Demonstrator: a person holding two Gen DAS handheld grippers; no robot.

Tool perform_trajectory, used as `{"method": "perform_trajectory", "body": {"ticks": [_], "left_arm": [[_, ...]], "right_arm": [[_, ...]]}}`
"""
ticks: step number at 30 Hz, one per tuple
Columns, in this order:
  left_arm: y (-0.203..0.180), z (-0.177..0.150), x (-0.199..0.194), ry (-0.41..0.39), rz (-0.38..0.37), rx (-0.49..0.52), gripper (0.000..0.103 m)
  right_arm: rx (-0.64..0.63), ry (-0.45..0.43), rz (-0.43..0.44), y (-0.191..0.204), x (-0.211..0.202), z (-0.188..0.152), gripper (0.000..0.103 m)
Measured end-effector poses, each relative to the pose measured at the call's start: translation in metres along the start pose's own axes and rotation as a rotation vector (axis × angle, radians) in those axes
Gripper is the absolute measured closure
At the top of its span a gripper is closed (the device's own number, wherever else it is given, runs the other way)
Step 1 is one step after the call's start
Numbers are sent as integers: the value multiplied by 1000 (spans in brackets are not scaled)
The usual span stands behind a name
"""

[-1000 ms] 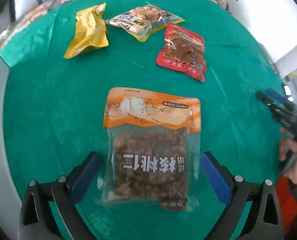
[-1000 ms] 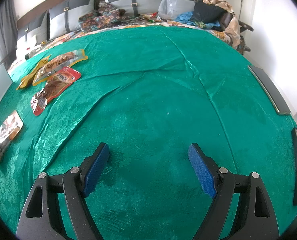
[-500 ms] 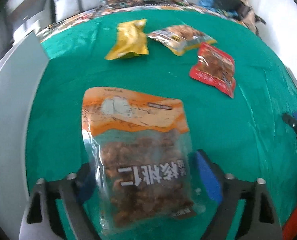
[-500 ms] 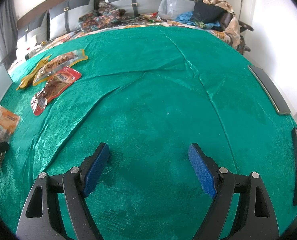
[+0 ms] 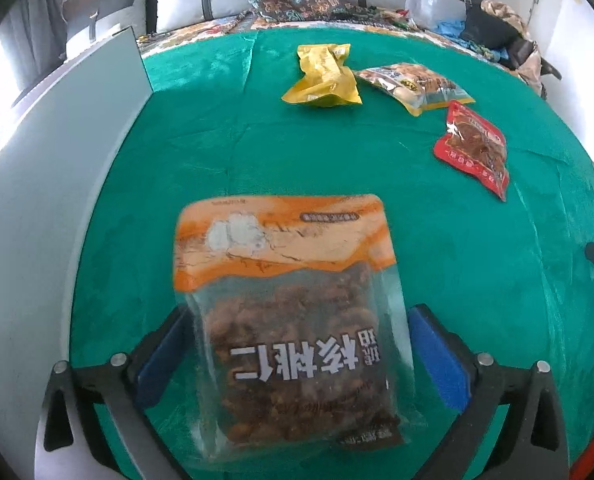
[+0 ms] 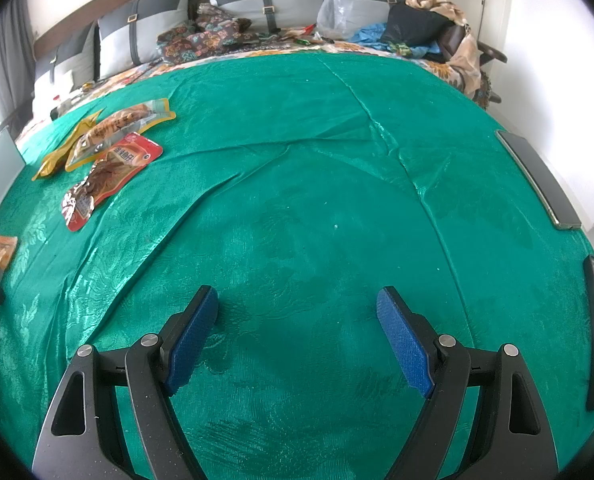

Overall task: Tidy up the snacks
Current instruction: 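Lift the walnut bag off the table with the left tool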

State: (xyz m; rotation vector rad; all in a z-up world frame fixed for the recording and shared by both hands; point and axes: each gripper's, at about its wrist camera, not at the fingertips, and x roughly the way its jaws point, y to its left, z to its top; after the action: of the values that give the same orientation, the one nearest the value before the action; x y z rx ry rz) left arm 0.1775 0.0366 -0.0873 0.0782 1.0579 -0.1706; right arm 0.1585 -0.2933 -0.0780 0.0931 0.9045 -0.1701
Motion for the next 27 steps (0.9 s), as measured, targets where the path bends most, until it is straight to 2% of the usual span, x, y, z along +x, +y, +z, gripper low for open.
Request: {"method": "perform_trajectory", "body": {"ticks": [6,27], "left_arm": [[-1,0,1,-65,-7,12,0],[1,-3,0,-86,0,2,0]], "right_arm": [[0,0,0,0,0,0,18],[0,0,2,-1,-1,0,18]]}}
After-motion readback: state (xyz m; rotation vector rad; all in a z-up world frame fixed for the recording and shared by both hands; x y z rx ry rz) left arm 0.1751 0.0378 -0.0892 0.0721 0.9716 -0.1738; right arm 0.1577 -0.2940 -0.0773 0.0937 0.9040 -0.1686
